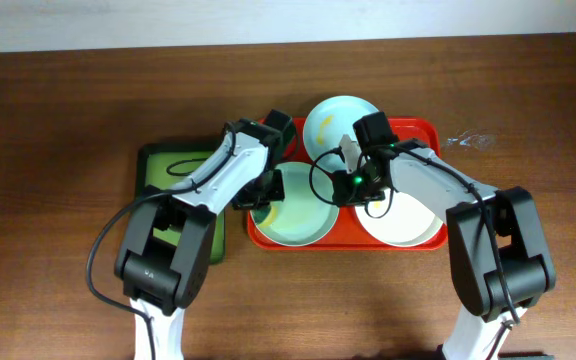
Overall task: Clean dirty plates on tray and stack at the side
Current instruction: 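Hold the pale green plate with the right gripper and scrub it with the sponge, then carry the pale green plate with the right gripper to the table's right side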
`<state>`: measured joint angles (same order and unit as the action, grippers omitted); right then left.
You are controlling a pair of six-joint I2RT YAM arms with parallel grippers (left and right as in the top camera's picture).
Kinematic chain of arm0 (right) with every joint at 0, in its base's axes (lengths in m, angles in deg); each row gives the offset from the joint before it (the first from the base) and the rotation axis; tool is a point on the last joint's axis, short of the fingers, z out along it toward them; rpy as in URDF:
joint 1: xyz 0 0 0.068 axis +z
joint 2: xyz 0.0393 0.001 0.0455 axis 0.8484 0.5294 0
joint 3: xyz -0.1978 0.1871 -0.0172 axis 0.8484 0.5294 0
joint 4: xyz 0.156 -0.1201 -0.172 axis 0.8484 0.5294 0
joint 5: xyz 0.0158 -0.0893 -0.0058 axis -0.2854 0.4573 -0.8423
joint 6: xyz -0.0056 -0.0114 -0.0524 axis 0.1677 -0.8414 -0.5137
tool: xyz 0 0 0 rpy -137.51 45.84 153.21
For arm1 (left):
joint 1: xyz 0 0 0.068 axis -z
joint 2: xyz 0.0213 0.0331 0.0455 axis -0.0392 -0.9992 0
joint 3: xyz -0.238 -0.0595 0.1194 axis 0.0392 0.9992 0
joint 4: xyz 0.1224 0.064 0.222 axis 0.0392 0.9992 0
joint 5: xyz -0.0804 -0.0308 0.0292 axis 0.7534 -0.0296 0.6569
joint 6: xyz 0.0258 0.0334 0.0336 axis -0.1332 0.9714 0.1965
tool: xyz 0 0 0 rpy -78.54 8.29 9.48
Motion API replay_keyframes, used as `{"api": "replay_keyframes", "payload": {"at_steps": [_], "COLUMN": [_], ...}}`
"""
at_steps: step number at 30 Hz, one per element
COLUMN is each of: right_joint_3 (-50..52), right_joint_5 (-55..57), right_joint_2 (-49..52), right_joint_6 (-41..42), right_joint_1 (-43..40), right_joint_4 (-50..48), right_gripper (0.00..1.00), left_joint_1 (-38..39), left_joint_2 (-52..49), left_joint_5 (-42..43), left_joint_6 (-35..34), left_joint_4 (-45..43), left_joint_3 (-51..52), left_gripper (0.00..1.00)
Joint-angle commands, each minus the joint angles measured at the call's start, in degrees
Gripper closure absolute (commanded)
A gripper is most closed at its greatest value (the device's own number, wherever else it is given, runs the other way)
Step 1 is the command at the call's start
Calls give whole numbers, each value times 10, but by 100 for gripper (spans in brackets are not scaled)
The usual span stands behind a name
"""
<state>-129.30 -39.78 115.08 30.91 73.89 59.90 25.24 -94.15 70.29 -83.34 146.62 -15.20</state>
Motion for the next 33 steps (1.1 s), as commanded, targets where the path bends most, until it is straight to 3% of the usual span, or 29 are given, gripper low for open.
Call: {"api": "replay_keyframes", "payload": {"at_steps": [1,6,9,10,14,18,20,26,29,31,33], "right_joint_3": [-21,-107,-205,-250,-299,-305,-305,-305,-305,-305,-305], "right_joint_5": [19,164,337,440,622,809,875,1010,1054,1039,924], "right_joint_2": [-29,-89,-98,-98,-98,-98,-98,-98,-98,-98,-98], "right_joint_6": [-9,-9,-9,-9,-9,-13,-61,-204,-219,-217,-183], "right_joint_1": [-1,35,88,118,169,228,259,323,333,332,329], "right_joint_4": [33,144,247,296,338,339,338,327,325,324,324], "right_gripper": [96,96,96,96,96,96,96,96,96,96,96], "left_joint_1": [-25,-82,-129,-150,-184,-214,-217,-217,-217,-217,-217], "left_joint_2": [80,167,179,179,179,179,179,179,179,179,179], "left_joint_5": [2,46,42,29,16,18,18,18,18,18,17], "left_joint_6": [16,33,58,86,132,132,132,132,132,132,132], "left_joint_4": [-6,32,83,99,125,127,128,134,134,134,134], "left_joint_3": [-30,-30,-30,-28,-28,-28,-28,-28,-28,-28,-28], "left_gripper": [100,100,100,100,100,100,100,100,100,100,100]}}
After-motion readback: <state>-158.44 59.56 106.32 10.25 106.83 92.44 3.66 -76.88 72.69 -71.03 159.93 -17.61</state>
